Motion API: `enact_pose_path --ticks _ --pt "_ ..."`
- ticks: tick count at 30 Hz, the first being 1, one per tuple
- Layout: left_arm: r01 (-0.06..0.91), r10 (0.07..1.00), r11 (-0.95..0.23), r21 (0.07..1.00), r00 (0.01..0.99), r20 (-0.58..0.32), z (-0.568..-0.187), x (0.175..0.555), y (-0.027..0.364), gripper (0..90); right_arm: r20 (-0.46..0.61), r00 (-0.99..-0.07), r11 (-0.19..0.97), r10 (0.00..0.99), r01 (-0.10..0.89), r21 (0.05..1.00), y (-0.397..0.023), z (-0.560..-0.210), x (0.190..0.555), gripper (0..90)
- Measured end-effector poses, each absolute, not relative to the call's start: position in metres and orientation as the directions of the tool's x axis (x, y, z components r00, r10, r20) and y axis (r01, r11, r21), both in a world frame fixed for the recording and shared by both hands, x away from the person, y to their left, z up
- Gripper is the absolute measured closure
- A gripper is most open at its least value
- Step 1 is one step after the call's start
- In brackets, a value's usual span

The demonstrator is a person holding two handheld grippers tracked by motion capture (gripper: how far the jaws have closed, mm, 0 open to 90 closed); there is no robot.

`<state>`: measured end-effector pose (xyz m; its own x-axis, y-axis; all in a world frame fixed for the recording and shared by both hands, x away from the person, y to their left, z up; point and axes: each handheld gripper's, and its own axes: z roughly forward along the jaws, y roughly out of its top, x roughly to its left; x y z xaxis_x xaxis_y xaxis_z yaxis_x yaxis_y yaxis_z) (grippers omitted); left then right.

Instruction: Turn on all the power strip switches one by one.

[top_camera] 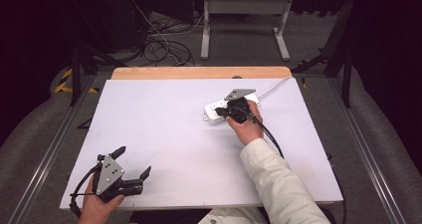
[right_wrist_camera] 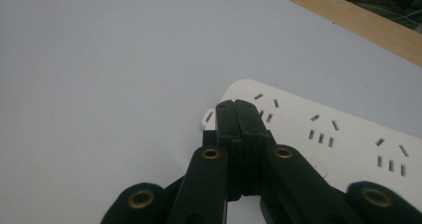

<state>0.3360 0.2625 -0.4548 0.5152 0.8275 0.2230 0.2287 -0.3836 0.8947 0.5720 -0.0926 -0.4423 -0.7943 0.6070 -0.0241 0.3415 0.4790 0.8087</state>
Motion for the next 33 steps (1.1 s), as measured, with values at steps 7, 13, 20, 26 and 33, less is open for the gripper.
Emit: enact_pose_path --ticks 7,13,20,26,33 --pt "0.23 0.827 -0.387 0.893 0.516 0.225 -0.455 0.336 0.262 5.7 -0.037 -0.784 0.481 0.619 0.341 0.807 -0.09 -0.452 0.58 90.0" --pt "0.231 0.826 -0.388 0.892 0.517 0.225 -0.455 0.336 0.262 5.7 -0.049 -0.784 0.49 0.618 0.336 0.804 -0.088 -0.459 0.584 90.0" --pt "0.231 0.825 -0.39 0.891 0.519 0.227 -0.456 0.336 0.262 5.7 -0.06 -0.779 0.496 0.624 0.335 0.801 -0.086 -0.464 0.586 90.0" --pt "0.235 0.824 -0.387 0.892 0.521 0.22 -0.456 0.336 0.261 5.7 -0.063 -0.777 0.494 0.626 0.332 0.804 -0.085 -0.465 0.586 90.0" --pt "0.231 0.822 -0.395 0.889 0.521 0.23 -0.456 0.336 0.261 5.7 -0.072 -0.774 0.497 0.63 0.33 0.802 -0.084 -0.466 0.585 90.0"
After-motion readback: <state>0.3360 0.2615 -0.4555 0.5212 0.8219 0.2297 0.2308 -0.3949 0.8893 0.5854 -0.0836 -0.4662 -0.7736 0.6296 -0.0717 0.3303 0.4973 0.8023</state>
